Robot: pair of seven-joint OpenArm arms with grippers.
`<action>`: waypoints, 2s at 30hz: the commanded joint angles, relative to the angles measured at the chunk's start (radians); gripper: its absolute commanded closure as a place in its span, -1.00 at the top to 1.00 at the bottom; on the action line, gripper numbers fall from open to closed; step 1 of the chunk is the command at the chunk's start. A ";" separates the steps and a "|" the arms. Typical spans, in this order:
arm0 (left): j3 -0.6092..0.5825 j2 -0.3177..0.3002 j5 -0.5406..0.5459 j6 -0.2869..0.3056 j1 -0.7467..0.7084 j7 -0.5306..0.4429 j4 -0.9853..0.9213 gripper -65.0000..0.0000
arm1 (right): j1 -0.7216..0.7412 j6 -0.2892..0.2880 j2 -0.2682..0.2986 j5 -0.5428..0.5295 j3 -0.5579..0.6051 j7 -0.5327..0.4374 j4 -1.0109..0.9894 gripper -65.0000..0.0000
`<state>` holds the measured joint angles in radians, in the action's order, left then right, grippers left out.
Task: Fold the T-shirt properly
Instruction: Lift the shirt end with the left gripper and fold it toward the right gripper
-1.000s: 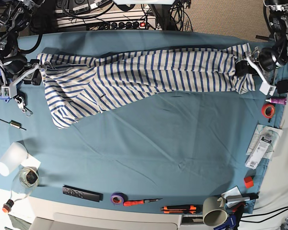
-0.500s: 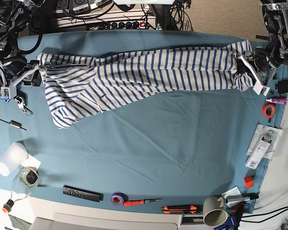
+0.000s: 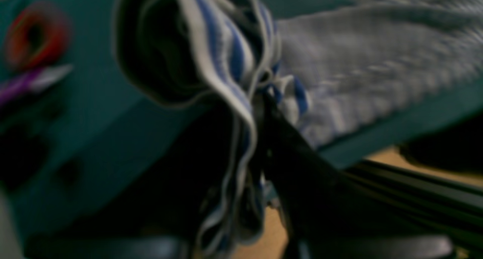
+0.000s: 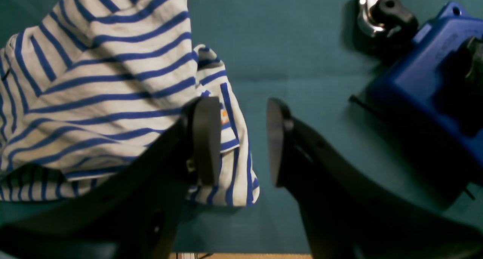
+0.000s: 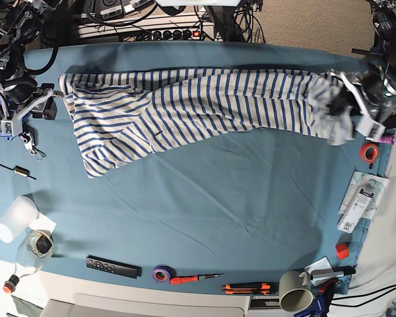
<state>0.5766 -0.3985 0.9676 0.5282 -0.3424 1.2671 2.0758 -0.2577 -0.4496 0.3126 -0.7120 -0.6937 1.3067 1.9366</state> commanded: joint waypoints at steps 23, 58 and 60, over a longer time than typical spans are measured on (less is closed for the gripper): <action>-0.629 0.238 -0.279 -0.038 0.151 -0.166 0.108 -1.00 | 0.005 -0.006 0.012 0.111 -0.008 -0.053 0.012 -0.35; -0.901 0.386 -0.591 -0.174 0.198 -0.336 0.063 -0.20 | 0.003 -0.006 0.012 0.111 -0.008 -0.067 0.012 -0.35; -0.901 0.386 -0.594 -0.174 0.198 -0.293 0.063 -0.35 | 0.003 -0.006 0.012 0.111 -0.008 -0.071 0.012 -0.35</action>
<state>-0.3214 -0.0196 0.3607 0.3550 -0.1524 0.9985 2.1223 -0.2584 -0.4511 0.3096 -0.5949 -0.6937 1.2587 1.9358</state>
